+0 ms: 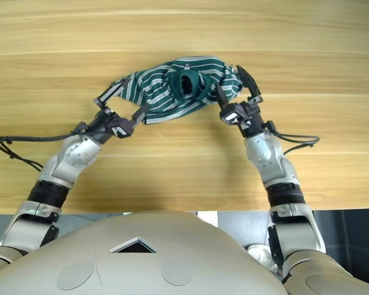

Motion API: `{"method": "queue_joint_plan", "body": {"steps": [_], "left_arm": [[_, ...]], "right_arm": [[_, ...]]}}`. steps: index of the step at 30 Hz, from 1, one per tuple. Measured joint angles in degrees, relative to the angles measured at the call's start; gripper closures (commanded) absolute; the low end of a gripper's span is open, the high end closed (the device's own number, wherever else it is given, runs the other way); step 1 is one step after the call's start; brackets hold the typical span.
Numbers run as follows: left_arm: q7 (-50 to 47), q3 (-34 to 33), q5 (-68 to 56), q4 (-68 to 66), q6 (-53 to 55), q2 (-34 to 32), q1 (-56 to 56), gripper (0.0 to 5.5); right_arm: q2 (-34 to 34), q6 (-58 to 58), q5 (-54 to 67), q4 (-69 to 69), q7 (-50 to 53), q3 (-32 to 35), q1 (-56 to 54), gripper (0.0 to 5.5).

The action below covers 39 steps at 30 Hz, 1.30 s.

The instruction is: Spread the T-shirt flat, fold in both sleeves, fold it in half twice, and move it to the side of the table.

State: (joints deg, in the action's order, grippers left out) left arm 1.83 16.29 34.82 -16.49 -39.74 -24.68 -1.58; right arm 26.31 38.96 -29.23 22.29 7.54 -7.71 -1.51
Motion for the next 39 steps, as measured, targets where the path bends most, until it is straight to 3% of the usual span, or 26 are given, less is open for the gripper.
{"method": "queue_joint_plan", "body": {"steps": [12,39], "left_arm": [[-0.82,5.36,5.44,-6.72,0.67,-2.32,-5.24,1.53],[-12.6,3.99,4.1,-13.04,5.1,2.33,-9.46,1.53]], "right_arm": [[-0.3,0.07,0.03,1.16,1.21,-0.02,-1.49,2.25],[-4.06,1.71,-1.14,11.92,5.78,-2.68,-5.09,2.25]]}}
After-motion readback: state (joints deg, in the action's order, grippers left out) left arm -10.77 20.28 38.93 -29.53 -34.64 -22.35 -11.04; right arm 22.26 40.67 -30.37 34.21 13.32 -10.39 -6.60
